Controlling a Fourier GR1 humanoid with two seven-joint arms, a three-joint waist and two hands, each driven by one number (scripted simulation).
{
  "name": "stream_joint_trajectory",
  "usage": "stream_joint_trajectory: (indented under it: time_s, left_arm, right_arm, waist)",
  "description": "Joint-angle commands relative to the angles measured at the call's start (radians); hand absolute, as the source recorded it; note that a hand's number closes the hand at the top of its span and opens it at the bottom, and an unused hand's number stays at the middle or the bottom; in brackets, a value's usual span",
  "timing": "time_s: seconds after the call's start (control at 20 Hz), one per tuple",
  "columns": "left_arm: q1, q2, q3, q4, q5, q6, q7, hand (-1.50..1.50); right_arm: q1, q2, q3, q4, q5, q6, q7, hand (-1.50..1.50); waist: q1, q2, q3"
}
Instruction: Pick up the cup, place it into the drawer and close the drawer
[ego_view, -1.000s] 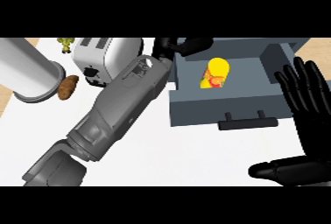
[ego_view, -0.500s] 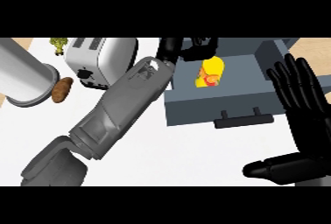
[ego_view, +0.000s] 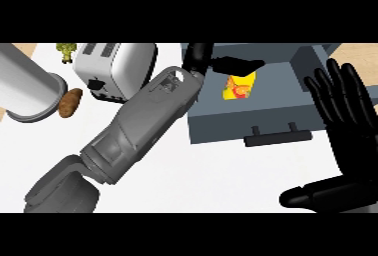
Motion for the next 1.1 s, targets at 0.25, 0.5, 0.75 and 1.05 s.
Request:
stream_joint_trajectory:
  time_s: [0.25, 0.5, 0.75, 1.05]
  left_arm:
    - [0.040, 0.000, 0.062, -0.118, 0.114, -0.048, -0.137, -1.50]
    - [0.036, 0.048, 0.138, -0.177, 0.120, -0.069, -0.030, -1.50]
    - [0.190, 0.111, 0.148, -0.314, 0.119, -0.067, -0.059, -1.50]
    - [0.428, 0.246, 0.159, -0.549, 0.132, -0.060, -0.014, -1.50]
  right_arm:
    - [0.049, -0.027, -0.038, -0.061, -0.099, 0.028, 0.059, -1.50]
    - [0.050, -0.094, -0.093, -0.077, -0.173, 0.089, 0.078, 1.50]
    - [0.105, -0.147, -0.029, -0.096, -0.001, 0.168, 0.011, 1.50]
    - [0.161, -0.207, -0.036, -0.117, 0.049, 0.221, 0.022, 1.50]
  waist:
    - [0.065, -0.019, -0.001]
    - [0.097, -0.026, -0.001]
    - [0.123, -0.032, -0.002]
    - [0.140, -0.038, -0.002]
